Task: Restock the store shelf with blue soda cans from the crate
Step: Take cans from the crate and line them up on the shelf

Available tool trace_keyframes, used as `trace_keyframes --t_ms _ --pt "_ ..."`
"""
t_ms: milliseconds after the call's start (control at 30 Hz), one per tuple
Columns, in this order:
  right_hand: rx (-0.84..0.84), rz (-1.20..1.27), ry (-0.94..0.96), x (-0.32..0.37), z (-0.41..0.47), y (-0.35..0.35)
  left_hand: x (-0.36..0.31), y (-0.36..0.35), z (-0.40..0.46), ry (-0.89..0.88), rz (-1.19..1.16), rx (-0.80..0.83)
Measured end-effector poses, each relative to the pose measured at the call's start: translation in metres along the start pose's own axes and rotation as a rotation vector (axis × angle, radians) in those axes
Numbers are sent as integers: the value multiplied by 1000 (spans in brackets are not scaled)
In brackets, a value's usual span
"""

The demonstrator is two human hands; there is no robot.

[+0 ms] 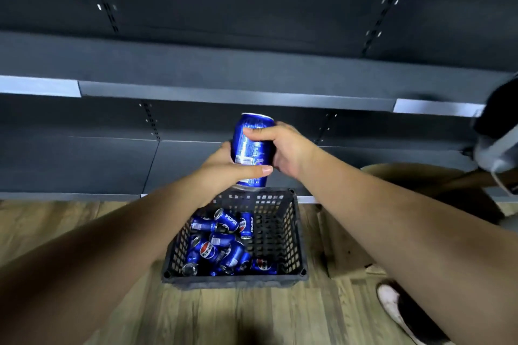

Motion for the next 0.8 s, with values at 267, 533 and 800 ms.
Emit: trace_keyframes --t_ms 267,533,800 --pt "-38 -18 72 84 -72 -55 -86 40 -52 -6 152 -233" --pt "-88 -142 160 126 -117 -89 -132 56 -84 -24 67 -159" --pt "-1 -275 256 170 -152 -104 -179 60 -111 -128 -20 -67"
Point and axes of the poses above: each hand's wrist, its own z-axis towards the middle knuckle, its own y-axis out of the back of the hand, x = y × z, the point moved 9 cm from there along z, towards the middle knuckle, and after that the axes turned 8 degrees about z, right-handed, at the moved point
